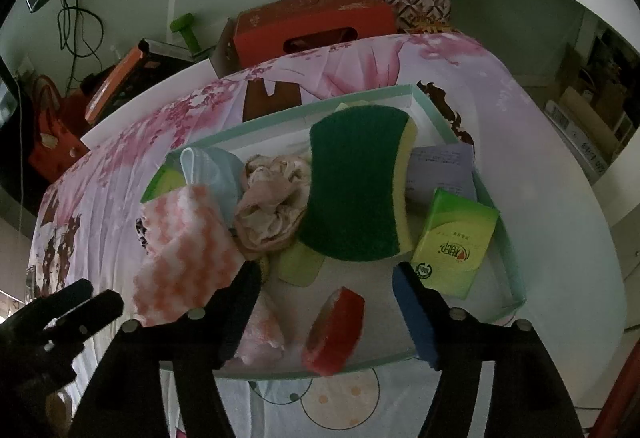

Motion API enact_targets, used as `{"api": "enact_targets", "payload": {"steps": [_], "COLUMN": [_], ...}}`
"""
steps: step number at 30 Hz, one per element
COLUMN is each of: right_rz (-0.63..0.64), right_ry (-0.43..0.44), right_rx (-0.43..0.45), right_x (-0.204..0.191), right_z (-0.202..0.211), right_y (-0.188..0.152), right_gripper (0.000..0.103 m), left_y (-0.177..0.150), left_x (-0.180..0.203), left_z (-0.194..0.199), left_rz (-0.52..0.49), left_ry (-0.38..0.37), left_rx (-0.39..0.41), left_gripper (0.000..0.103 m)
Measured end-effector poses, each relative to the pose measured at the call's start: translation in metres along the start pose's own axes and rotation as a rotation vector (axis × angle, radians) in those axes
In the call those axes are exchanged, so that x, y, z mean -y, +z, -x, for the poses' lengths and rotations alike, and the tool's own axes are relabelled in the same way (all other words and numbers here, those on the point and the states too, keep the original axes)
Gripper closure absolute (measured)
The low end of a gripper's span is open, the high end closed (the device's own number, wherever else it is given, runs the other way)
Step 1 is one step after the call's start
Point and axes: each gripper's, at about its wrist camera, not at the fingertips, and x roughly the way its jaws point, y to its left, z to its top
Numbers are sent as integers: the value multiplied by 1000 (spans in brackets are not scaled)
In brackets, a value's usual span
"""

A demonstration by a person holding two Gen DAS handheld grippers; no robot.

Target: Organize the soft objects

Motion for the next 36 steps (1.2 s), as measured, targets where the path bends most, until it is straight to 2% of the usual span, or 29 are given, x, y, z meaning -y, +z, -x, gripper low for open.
{"api": "enact_targets", "payload": {"steps": [2, 3, 6, 26, 36], "right_rz": [0, 0, 0, 21, 70], "right_ry": [2, 3, 11, 22, 35], "right_rx": [0, -1, -1, 13, 15], "right_x": [0, 0, 0, -10, -28], "right_z": [0, -1, -2, 3, 13], "right_y": [0, 0, 0, -1, -13], "right_gripper": [21, 15, 0, 0, 0], "left_y": [1, 1, 2, 1, -22], "left_x": [-6, -11, -19, -36, -56], "left_z": [-3, -4, -7, -4, 5], "left_rz": [27, 41, 63, 111, 153], "left_ry": [34, 56, 102, 155, 221], "left_rx": [-3, -4, 1, 37, 36], "left_gripper": [13, 11, 10, 10, 10]}}
